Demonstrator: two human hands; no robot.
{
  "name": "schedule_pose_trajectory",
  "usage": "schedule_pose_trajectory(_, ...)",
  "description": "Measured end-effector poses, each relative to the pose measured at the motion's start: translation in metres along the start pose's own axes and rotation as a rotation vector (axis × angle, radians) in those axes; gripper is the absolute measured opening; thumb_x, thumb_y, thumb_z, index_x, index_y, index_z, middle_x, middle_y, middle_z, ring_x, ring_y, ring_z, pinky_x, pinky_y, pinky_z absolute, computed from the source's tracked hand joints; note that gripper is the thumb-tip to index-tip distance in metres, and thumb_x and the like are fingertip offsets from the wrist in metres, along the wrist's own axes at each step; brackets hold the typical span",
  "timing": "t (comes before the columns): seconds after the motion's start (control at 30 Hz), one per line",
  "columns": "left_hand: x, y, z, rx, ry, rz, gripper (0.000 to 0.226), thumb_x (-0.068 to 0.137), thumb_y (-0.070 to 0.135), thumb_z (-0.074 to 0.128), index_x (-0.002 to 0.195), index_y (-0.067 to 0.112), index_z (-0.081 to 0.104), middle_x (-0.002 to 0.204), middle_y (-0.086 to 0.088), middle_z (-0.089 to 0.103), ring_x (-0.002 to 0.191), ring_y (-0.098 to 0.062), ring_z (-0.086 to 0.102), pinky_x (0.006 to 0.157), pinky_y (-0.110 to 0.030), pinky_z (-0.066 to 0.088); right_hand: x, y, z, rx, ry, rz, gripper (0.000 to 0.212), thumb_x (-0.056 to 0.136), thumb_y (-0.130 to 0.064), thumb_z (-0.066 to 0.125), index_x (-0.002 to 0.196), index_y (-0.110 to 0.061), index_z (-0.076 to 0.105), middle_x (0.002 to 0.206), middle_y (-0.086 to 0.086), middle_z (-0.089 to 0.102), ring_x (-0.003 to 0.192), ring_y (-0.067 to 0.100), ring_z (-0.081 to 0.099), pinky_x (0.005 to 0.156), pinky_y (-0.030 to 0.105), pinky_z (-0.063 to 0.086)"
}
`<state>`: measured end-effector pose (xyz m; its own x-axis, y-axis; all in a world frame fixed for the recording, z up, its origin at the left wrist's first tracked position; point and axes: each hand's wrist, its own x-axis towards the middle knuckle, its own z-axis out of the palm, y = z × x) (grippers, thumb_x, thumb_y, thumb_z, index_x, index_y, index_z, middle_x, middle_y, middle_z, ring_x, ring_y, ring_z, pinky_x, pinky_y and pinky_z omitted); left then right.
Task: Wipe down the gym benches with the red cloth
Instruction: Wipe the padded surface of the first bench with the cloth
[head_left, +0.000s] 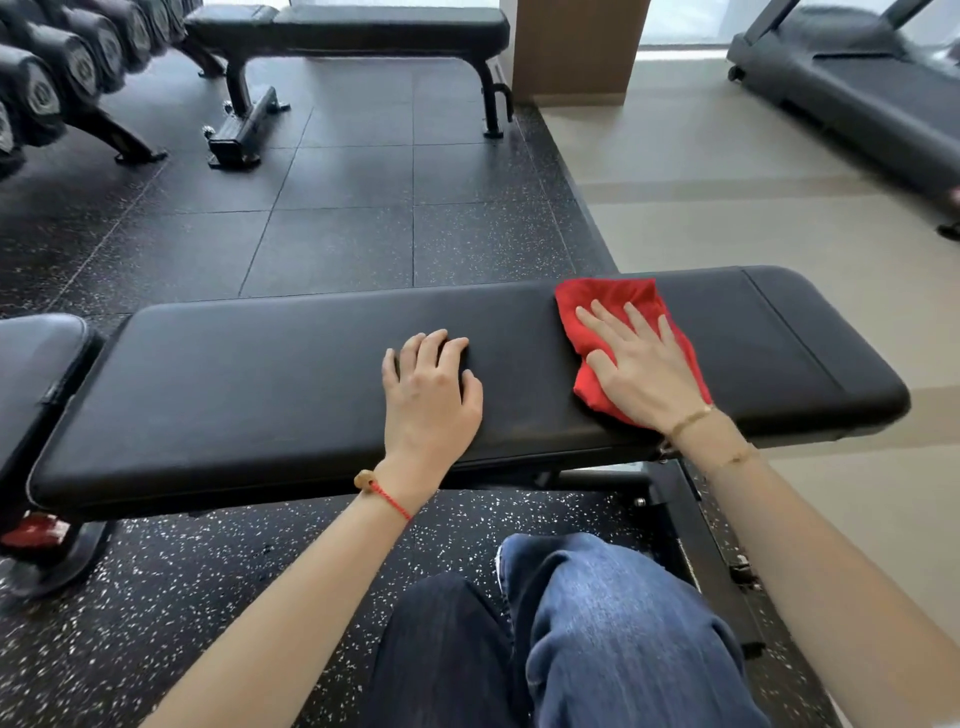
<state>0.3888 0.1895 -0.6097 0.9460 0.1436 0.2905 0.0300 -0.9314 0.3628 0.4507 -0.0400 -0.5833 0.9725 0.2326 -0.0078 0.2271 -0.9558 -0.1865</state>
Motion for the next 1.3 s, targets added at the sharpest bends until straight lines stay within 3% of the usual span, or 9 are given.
schedule_pose_trajectory(0.17, -0.001, 0.000, 0.000, 0.000, -0.003, -0.004, 0.041, 0.097, 0.028, 0.046, 0.137, 0.020, 0.053, 0.147, -0.001, 0.048, 0.140, -0.022, 0.036, 0.121, -0.049, 0.019, -0.045, 0.008, 0.001, 0.001, 0.012, -0.116, 0.063, 0.087, -0.043, 0.028, 0.150, -0.043, 0.024, 0.158, -0.019, 0.021, 0.150, 0.016, 0.012, 0.122, 0.043, 0.003)
schedule_pose_trajectory(0.47, -0.002, 0.002, 0.000, 0.015, -0.005, -0.011, 0.043, 0.098, 0.028, 0.045, 0.139, 0.020, 0.051, 0.149, -0.002, 0.046, 0.142, -0.022, 0.034, 0.121, -0.049, 0.019, 0.063, -0.011, 0.003, 0.016, -0.035, 0.038, 0.054, 0.099, -0.039, 0.028, 0.152, -0.041, 0.017, 0.162, -0.015, 0.010, 0.151, 0.022, 0.004, 0.121, 0.048, -0.004)
schedule_pose_trajectory(0.8, -0.001, 0.001, 0.001, 0.012, 0.010, -0.020, 0.042, 0.096, 0.028, 0.047, 0.137, 0.021, 0.054, 0.148, 0.000, 0.048, 0.141, -0.021, 0.037, 0.121, -0.048, 0.019, -0.009, -0.034, 0.009, 0.038, -0.049, -0.337, 0.062, 0.090, -0.044, 0.026, 0.151, -0.045, 0.017, 0.160, -0.020, 0.013, 0.150, 0.013, 0.006, 0.122, 0.045, -0.001)
schedule_pose_trajectory(0.97, -0.001, 0.001, 0.001, 0.011, 0.008, -0.018, 0.042, 0.096, 0.028, 0.047, 0.137, 0.021, 0.053, 0.148, 0.000, 0.048, 0.141, -0.021, 0.036, 0.121, -0.047, 0.018, 0.002, -0.024, 0.007, 0.021, -0.014, -0.238, 0.058, 0.097, -0.040, 0.037, 0.151, -0.043, 0.019, 0.160, -0.019, 0.015, 0.150, 0.014, 0.007, 0.122, 0.045, 0.000)
schedule_pose_trajectory(1.17, -0.002, 0.003, 0.000, 0.029, -0.006, -0.018, 0.043, 0.097, 0.029, 0.044, 0.140, 0.021, 0.051, 0.150, 0.000, 0.046, 0.143, -0.021, 0.034, 0.122, -0.048, 0.017, 0.032, -0.043, 0.007, 0.063, -0.021, -0.113, 0.055, 0.100, -0.052, 0.025, 0.153, -0.037, 0.018, 0.162, -0.015, 0.011, 0.151, 0.016, 0.001, 0.121, 0.047, -0.005)
schedule_pose_trajectory(1.23, -0.002, 0.003, 0.000, 0.022, -0.005, -0.020, 0.043, 0.097, 0.028, 0.045, 0.139, 0.021, 0.051, 0.150, 0.000, 0.046, 0.143, -0.022, 0.035, 0.122, -0.048, 0.017, 0.026, -0.040, 0.007, 0.128, -0.011, -0.138, 0.057, 0.100, -0.055, 0.023, 0.153, -0.035, 0.022, 0.161, -0.013, 0.016, 0.151, 0.015, 0.006, 0.122, 0.044, -0.002)
schedule_pose_trajectory(1.3, -0.002, 0.003, 0.000, 0.015, -0.001, -0.021, 0.043, 0.097, 0.028, 0.046, 0.139, 0.021, 0.052, 0.150, 0.000, 0.047, 0.142, -0.021, 0.035, 0.122, -0.048, 0.017, 0.018, -0.032, 0.006, 0.156, 0.111, -0.115, 0.057, 0.099, -0.054, 0.030, 0.150, -0.029, 0.032, 0.159, -0.007, 0.027, 0.148, 0.017, 0.018, 0.122, 0.041, 0.006)
